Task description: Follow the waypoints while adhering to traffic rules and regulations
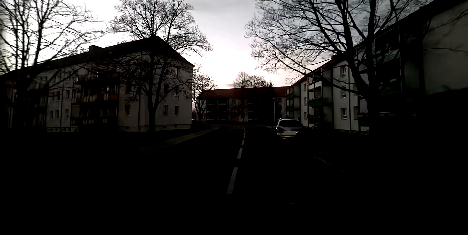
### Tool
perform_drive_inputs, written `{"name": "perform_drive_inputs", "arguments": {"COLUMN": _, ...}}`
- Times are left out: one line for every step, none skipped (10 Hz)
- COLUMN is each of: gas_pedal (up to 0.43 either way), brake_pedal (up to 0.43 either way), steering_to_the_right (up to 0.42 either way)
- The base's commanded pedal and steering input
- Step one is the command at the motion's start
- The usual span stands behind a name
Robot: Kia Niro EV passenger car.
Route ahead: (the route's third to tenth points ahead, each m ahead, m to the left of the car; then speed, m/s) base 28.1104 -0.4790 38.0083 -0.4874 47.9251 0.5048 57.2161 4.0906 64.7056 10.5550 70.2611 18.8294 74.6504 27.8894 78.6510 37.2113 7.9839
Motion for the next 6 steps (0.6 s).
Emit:
{"name": "perform_drive_inputs", "arguments": {"gas_pedal": 0.047, "brake_pedal": 0.0, "steering_to_the_right": -0.004}}
{"name": "perform_drive_inputs", "arguments": {"gas_pedal": 0.047, "brake_pedal": 0.0, "steering_to_the_right": -0.004}}
{"name": "perform_drive_inputs", "arguments": {"gas_pedal": 0.039, "brake_pedal": 0.0, "steering_to_the_right": -0.004}}
{"name": "perform_drive_inputs", "arguments": {"gas_pedal": 0.039, "brake_pedal": 0.0, "steering_to_the_right": -0.004}}
{"name": "perform_drive_inputs", "arguments": {"gas_pedal": 0.039, "brake_pedal": 0.0, "steering_to_the_right": -0.004}}
{"name": "perform_drive_inputs", "arguments": {"gas_pedal": 0.039, "brake_pedal": 0.0, "steering_to_the_right": -0.004}}
